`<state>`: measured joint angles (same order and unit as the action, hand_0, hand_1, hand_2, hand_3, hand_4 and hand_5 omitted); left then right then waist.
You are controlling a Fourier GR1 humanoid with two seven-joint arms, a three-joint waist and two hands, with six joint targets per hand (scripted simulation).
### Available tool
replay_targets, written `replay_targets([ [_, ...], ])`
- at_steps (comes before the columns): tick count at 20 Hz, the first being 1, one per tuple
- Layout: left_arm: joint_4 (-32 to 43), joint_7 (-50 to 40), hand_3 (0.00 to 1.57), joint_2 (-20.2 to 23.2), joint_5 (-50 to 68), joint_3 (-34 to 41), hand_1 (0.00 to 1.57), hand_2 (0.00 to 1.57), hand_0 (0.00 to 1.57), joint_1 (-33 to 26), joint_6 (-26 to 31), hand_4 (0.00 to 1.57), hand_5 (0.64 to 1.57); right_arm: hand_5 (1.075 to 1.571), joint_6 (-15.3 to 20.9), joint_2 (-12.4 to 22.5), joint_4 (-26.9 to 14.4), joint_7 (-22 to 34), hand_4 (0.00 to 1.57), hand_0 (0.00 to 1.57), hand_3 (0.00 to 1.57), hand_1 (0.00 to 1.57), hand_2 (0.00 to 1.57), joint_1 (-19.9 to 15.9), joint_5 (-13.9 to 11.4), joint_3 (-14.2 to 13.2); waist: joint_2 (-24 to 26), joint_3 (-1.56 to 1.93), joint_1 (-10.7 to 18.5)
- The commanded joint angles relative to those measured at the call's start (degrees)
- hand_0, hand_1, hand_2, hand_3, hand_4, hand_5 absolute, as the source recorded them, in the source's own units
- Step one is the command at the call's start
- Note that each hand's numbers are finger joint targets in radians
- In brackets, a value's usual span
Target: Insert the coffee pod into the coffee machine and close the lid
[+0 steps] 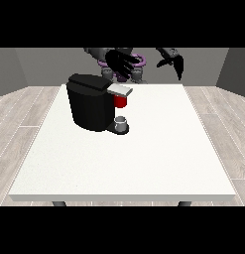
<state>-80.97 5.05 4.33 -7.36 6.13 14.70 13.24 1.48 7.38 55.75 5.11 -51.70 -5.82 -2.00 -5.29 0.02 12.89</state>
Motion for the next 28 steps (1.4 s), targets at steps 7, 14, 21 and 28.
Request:
replay_targets([
  [7,0.0,1.5,0.0,-0.1,1.3,-0.1,0.0,0.0,0.0,0.5,0.4,0.41,1.571,1.571,3.8,-2.4,-2.5,2.9,0.27,0.0,0.0,0.0,0.0,-10.5,-5.2,2.2,-1.2,-0.04,2.6],
  [14,0.7,3.2,0.0,3.8,3.4,2.6,0.0,0.0,0.0,3.6,2.7,0.42,1.571,1.571,-0.5,0.3,-5.9,2.0,0.09,0.0,0.0,0.0,0.0,-15.7,-5.8,1.8,-5.3,-0.04,3.6],
  [21,-0.3,3.8,0.0,3.5,3.4,1.1,0.0,0.0,0.0,6.2,3.6,0.4,1.571,1.571,3.4,0.9,-9.5,3.0,0.0,0.0,0.0,0.0,0.0,-24.4,-7.9,-0.2,-9.6,-0.05,8.3],
  [28,-2.3,1.6,0.0,2.6,5.1,0.7,0.0,0.0,0.0,8.3,3.8,0.0,1.571,1.571,4.7,1.5,-12.5,-0.5,0.0,0.0,0.0,0.0,0.0,-26.2,-8.3,-1.8,-12.9,-0.03,10.7],
])
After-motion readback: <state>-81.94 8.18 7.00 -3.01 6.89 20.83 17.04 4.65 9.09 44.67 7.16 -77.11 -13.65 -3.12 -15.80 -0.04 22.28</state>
